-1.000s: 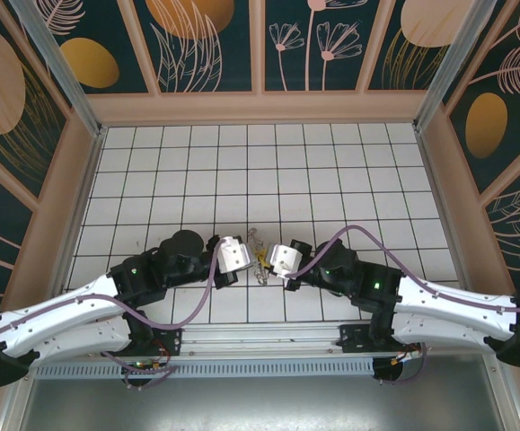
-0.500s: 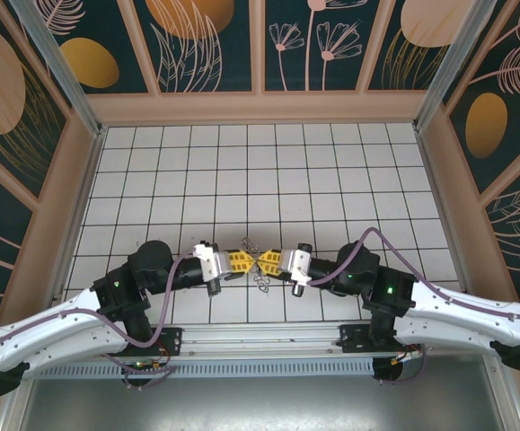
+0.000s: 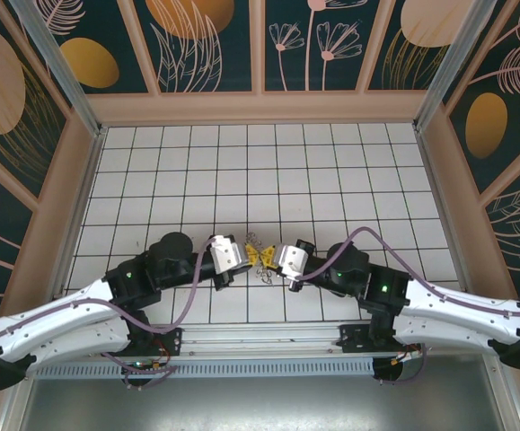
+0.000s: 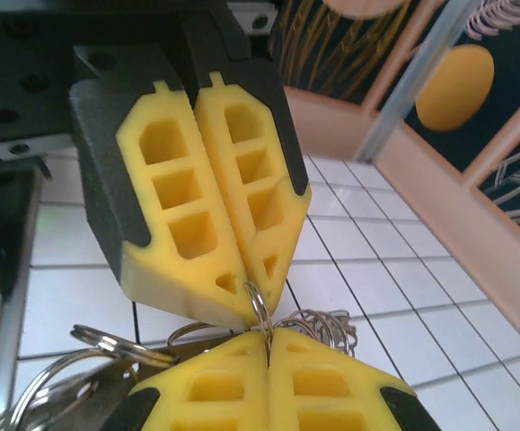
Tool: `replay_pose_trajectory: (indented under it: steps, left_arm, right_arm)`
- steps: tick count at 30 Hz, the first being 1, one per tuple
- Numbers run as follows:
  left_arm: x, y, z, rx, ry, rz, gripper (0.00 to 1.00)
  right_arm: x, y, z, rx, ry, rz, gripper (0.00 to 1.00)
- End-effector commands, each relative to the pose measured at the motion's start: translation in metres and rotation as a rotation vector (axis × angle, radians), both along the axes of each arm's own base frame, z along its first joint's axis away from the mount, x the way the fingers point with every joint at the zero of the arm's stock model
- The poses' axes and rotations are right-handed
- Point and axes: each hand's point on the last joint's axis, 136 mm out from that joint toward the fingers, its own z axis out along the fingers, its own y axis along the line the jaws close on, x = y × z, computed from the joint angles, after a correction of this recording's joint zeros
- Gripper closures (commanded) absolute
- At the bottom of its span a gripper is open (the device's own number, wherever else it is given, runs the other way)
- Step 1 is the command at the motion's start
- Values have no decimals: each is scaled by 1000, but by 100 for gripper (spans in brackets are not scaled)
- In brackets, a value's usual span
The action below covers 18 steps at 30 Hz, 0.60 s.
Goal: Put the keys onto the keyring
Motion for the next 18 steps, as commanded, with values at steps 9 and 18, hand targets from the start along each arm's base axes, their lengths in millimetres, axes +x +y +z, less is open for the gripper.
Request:
replay_pose_trajectory:
  steps: [9,18]
  left_arm:
    - [0,-4,2,8,-24,-13,100]
    - [-33,6,60,-290,-106,-148,100]
  right_arm:
    - [-11,14,23,16,-54,45,100]
    - [-39,5,36,158,-14,194,88]
